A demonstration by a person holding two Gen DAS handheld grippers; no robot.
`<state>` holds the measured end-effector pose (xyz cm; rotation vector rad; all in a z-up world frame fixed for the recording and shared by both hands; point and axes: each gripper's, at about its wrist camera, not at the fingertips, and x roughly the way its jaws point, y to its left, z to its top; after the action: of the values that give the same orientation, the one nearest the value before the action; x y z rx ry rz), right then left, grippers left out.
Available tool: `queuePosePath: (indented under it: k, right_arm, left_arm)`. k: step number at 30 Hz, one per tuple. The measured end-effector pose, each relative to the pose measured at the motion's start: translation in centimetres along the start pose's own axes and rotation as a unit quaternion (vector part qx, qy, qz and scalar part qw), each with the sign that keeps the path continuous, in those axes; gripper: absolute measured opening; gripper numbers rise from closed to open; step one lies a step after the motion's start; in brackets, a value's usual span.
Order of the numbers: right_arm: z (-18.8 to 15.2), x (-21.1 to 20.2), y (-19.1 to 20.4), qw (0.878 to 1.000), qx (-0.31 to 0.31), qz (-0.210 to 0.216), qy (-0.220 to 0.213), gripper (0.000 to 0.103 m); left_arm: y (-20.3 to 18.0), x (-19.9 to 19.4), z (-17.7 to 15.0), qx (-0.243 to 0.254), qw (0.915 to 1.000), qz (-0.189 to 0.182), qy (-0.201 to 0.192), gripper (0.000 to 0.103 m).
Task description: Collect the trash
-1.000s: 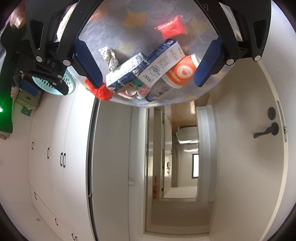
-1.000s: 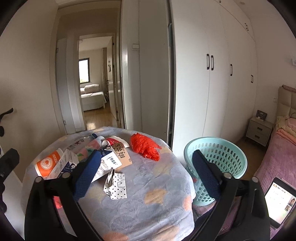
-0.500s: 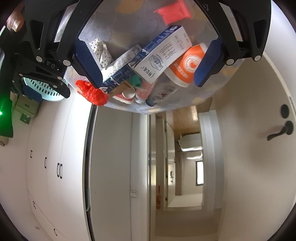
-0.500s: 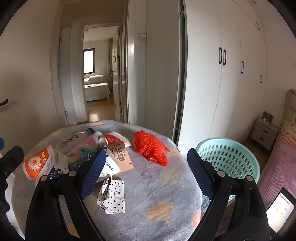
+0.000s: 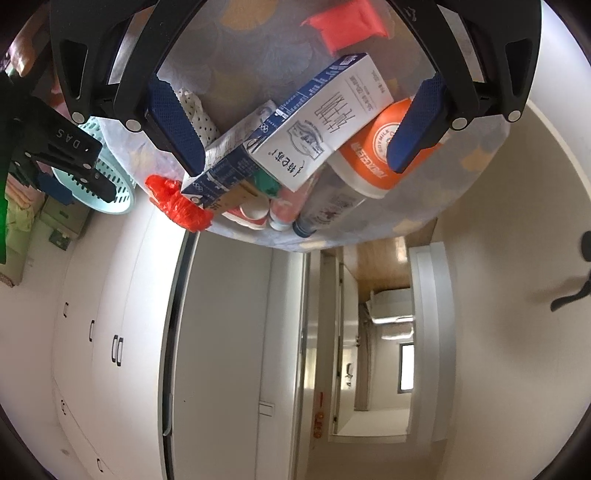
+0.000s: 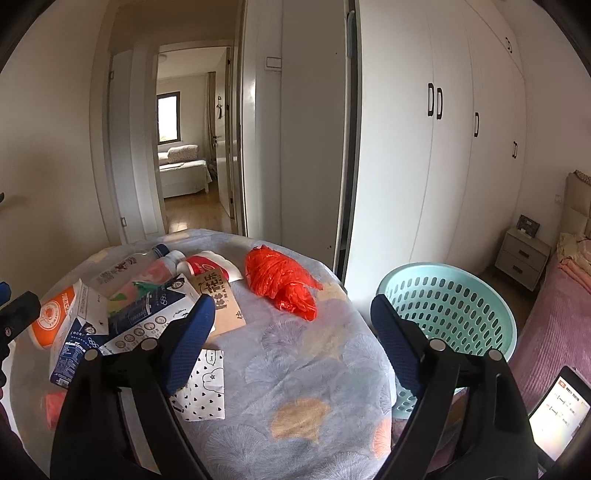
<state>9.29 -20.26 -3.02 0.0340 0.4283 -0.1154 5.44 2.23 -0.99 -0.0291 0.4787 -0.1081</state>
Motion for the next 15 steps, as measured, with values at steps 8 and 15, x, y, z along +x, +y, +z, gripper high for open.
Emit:
queuePosePath:
  k: [8,15]
  right_arm:
    - [0.4,-0.2,-0.3,1.0,0.008,0.007,-0.002,0.08]
    - [0.3,0.7,0.7,0.999,-0.001,0.038,0.021,0.052]
  left_arm:
    - [3.0,-0.2,0.7,-0.022,0.9997,-0.006,0.009,0.095]
    - [7.5,1.3,1.3,-0.027,0.9983,0.006,0.052,0.094]
